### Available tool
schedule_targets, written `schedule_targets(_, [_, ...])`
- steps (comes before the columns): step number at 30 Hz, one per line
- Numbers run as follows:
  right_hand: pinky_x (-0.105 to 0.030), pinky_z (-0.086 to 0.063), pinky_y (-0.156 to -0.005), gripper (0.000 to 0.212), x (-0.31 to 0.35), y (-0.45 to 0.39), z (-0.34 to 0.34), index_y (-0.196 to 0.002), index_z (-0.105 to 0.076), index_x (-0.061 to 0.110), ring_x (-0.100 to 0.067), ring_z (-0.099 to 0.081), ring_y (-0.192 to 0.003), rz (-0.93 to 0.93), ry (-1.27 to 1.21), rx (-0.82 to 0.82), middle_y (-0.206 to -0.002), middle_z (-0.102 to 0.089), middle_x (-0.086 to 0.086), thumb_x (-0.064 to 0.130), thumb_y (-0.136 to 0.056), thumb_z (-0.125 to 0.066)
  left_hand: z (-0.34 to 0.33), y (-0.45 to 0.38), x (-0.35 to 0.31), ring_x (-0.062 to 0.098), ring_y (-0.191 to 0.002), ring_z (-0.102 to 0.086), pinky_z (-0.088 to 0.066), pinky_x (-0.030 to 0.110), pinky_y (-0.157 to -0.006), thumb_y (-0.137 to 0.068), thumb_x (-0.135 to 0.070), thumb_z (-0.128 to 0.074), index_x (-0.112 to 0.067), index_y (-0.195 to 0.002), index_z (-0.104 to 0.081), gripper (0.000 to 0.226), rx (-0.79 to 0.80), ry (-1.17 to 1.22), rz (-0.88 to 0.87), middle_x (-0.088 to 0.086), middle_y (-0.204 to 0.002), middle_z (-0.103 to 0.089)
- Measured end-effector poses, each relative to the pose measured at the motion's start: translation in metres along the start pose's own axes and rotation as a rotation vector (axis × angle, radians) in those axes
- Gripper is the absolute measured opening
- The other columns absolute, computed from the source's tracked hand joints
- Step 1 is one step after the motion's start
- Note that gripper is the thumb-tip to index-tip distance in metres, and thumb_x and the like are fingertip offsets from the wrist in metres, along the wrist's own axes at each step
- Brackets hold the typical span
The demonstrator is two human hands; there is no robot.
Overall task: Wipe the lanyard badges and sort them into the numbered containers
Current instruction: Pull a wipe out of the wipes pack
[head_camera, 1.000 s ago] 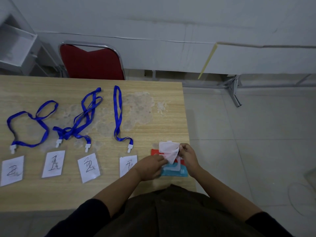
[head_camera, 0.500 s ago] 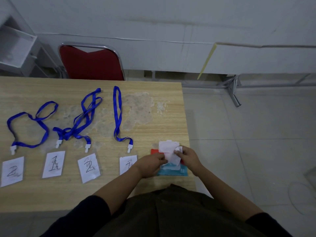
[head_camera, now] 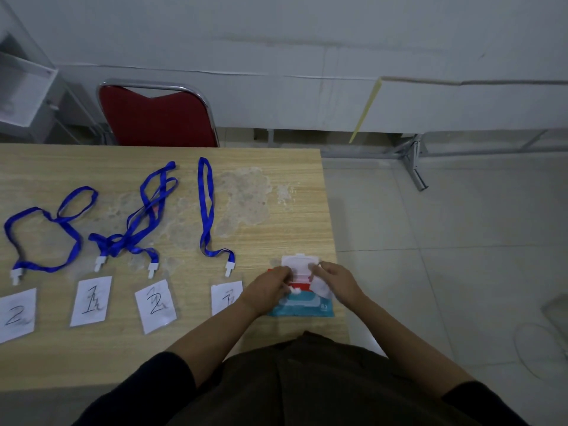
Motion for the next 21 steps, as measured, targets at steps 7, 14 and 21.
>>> schedule_targets(7, [-0.027,-0.046,-0.092,0.018,0.005,0.002,-0.015,-0.103,-0.073,0.032,-0.013,-0.058,-0.103,0.276,0.408,0.145,-0.11,-0.065,0.001,0.029,-0.085,-0.071,-0.007,0.004,0.014,0.012,-0.087,-0.049,-0.041,0.02,-0.074,-0.083,-0.023,-0.071,-0.014,-0.098,-0.053,0.025,-0.179,0.224,0.308,0.002,-0.099,-0.05])
schedule_targets(14, [-0.031,-0.045,-0.09,0.047,0.003,-0.002,-0.022,-0.113,-0.064,0.038,-0.011,-0.048,-0.106,0.26,0.625,0.206,-0.118,-0.052,0.008,0.048,-0.069,-0.081,-0.011,0.008,0.017,0.012,-0.085,-0.06,-0.045,0.019,-0.069,-0.094,-0.039,-0.058,-0.015,-0.094,-0.063,0.025,-0.097,0.259,0.357,0.001,-0.093,-0.064])
schedule_targets(21, [-0.026,-0.043,-0.083,0.045,-0.002,-0.005,-0.032,-0.114,-0.064,0.029,-0.01,-0.049,-0.099,0.263,0.581,0.201,-0.109,-0.042,0.009,0.032,-0.073,-0.081,-0.012,0.01,0.013,0.023,-0.093,-0.062,-0.049,0.037,-0.087,-0.093,-0.029,-0.061,-0.007,-0.088,-0.066,0.024,-0.11,0.44,0.414,0.01,-0.096,-0.069])
Point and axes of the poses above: each hand's wrist, its own y-axis away from the middle knuckle, its own z-axis out of the back of the hand, x = y × z, the point moved 3 cm from there along -y, towards the middle knuckle
